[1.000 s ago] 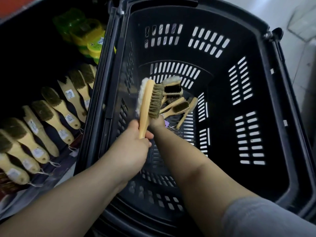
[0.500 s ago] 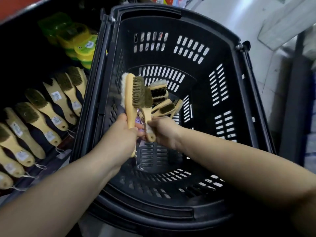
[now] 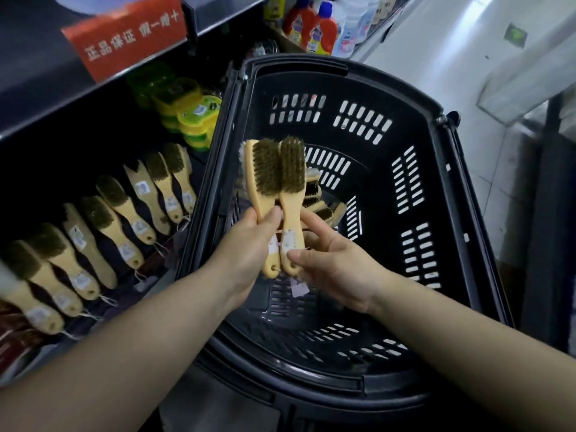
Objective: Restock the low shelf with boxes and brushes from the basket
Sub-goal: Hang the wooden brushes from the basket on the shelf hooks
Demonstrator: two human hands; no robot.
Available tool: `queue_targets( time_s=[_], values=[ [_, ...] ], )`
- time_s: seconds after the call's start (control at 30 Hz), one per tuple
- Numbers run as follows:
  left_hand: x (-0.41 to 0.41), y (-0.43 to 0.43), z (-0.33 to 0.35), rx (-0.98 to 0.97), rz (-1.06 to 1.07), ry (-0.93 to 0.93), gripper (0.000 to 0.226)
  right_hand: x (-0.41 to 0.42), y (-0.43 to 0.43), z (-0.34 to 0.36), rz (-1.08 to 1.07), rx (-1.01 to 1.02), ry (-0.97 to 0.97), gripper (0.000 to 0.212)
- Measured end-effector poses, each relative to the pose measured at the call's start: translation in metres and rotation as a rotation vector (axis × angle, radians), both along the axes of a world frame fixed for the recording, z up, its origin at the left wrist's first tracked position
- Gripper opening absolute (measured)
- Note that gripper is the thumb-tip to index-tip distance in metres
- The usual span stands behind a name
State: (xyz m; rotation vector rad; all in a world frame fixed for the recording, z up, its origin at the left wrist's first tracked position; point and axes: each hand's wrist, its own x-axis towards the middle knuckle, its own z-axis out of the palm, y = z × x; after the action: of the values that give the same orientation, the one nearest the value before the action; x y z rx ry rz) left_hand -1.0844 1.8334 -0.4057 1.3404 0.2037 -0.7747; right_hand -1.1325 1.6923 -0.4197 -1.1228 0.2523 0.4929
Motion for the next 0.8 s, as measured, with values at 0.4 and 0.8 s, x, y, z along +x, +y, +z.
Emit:
queue_targets(
  time_s=[0.4,0.8],
  values=[
    [0.002,-0.001,-0.016,0.217,0.009,-0.159,0.026,0.077,-0.085,-0.085,0.187,-0.807,0.164,0.02],
    [-0.003,0.009,-0.017,0.163,0.036,-0.15,0.02,0.094,-0.078,-0.222,-0.278,-1.015,0.475,0.042]
  ],
)
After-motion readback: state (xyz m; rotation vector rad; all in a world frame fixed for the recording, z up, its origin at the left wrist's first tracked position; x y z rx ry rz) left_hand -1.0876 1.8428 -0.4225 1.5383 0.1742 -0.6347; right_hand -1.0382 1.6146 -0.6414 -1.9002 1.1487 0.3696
